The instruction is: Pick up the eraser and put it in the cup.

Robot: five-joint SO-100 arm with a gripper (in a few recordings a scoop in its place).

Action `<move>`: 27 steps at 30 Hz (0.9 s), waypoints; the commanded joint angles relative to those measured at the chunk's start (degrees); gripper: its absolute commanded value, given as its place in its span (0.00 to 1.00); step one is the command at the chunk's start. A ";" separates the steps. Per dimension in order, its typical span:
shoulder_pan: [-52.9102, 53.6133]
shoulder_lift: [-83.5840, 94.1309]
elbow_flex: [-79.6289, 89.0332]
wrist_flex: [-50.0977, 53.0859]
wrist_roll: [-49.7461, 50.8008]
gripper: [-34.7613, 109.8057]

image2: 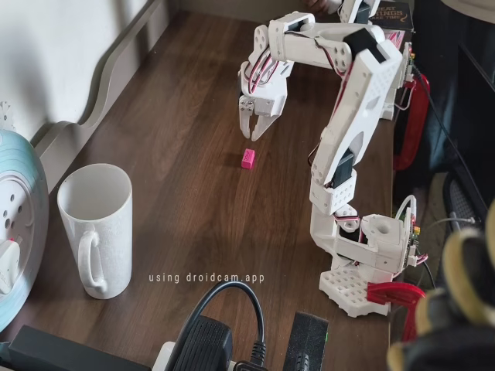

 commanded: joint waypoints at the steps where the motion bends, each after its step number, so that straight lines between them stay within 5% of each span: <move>1: 0.70 -1.14 -4.48 0.88 0.26 0.30; 7: 0.62 -3.08 -6.50 3.87 -0.53 0.37; 27: 0.00 -11.95 -8.88 7.65 2.29 0.36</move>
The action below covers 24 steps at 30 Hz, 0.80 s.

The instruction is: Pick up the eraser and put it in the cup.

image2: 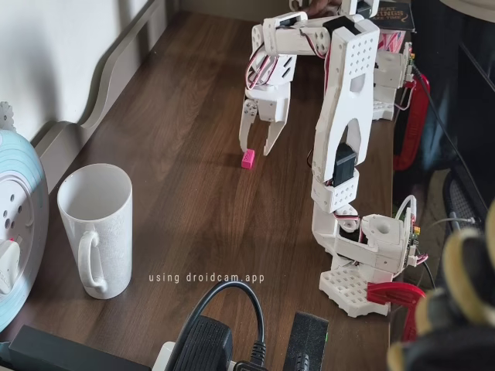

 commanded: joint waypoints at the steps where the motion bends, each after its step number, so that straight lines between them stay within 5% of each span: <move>1: -0.79 -0.88 -3.60 0.97 1.23 0.36; 20: -0.35 -12.66 -13.71 6.06 5.54 0.36; 24: -0.18 -13.01 -13.80 6.33 6.68 0.28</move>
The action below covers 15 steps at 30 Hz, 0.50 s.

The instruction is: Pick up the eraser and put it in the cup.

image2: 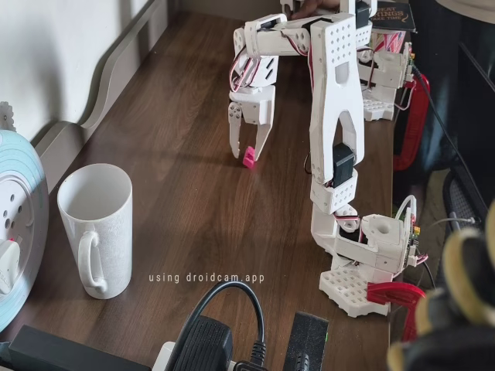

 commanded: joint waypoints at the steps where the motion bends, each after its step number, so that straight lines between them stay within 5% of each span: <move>1: 1.23 0.70 -0.79 2.90 0.44 0.24; 10: 0.26 5.27 -0.79 5.10 -2.02 0.24; 15: -8.70 19.25 -0.62 9.58 -1.93 0.24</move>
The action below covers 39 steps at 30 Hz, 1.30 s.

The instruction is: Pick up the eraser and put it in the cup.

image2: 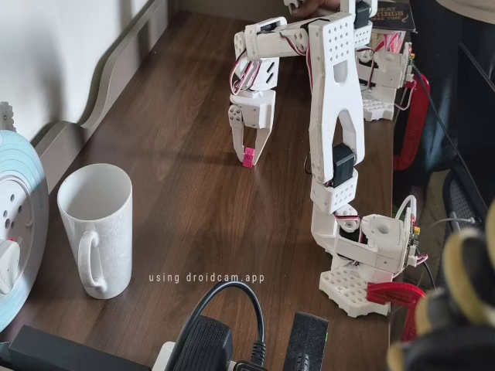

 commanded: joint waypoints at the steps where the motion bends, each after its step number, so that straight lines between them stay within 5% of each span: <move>1: -5.36 9.76 -0.70 6.24 -0.97 0.24; 9: -29.53 34.63 -0.88 7.73 -3.87 0.24; 15: -45.53 41.40 -1.05 -3.52 -12.57 0.24; 27: -53.09 28.48 -1.67 -31.82 -28.04 0.24; 39: -52.82 11.95 -12.04 -30.23 -26.19 0.24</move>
